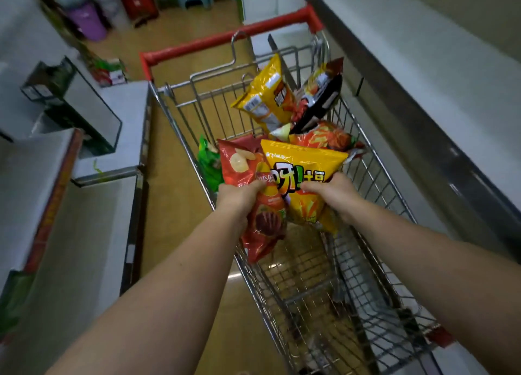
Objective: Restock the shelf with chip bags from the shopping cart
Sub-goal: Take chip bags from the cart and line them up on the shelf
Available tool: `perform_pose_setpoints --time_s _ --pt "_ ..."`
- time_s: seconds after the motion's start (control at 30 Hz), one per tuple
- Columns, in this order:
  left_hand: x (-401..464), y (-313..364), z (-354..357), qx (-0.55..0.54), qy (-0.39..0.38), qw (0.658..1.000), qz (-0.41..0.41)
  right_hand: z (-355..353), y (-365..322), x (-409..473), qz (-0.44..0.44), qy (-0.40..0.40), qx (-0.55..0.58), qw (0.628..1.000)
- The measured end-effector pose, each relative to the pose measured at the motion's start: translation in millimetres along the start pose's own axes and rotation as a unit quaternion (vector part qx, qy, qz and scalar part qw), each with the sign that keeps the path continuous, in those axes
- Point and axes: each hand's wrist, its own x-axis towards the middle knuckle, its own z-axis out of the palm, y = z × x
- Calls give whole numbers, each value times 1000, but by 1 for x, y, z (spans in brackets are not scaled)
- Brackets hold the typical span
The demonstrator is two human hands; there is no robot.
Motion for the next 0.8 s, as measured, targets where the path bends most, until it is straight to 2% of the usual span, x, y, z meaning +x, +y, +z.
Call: perform_pose_setpoints --time_s 0.17,0.43,0.63,0.8 --pt "-32 43 -27 6 -51 993 107 -4 -55 -40 -44 57 19 997" --pt "-103 102 -91 21 -123 959 254 5 -138 -140 -140 138 67 978" --pt "-174 152 -118 31 -179 923 340 -11 -185 -205 -201 197 105 954" --pt "-237 175 -119 22 -218 890 401 -42 -220 -277 -261 229 88 934"
